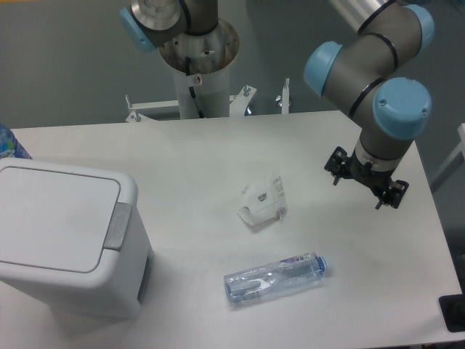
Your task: Open the trash can
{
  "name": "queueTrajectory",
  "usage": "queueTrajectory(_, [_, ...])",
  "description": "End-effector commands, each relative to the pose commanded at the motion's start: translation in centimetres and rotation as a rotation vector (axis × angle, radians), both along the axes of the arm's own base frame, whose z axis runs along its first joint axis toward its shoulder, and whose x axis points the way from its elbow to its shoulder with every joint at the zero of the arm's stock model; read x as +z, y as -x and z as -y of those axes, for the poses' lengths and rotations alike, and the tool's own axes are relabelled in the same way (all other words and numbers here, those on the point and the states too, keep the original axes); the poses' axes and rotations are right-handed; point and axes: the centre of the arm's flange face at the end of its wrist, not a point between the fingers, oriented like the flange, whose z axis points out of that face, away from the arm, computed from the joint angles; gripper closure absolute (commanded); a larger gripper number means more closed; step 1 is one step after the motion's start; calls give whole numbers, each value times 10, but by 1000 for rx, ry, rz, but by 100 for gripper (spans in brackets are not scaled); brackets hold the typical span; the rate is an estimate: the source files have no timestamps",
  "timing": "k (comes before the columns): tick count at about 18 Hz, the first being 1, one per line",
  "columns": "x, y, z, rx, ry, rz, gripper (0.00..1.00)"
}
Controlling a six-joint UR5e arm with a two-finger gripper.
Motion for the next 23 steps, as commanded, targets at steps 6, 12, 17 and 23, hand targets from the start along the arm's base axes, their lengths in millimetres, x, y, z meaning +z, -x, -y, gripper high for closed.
queueTrajectory(6, [7,2,-6,-2,-34,-2,0])
queueTrajectory(12, [6,-4,-7,-1,-32,2,0])
queueTrajectory(17, [2,-21,-10,14,-29,16,0])
queueTrajectory(23, [-29,-72,-43,165,-21,16,0])
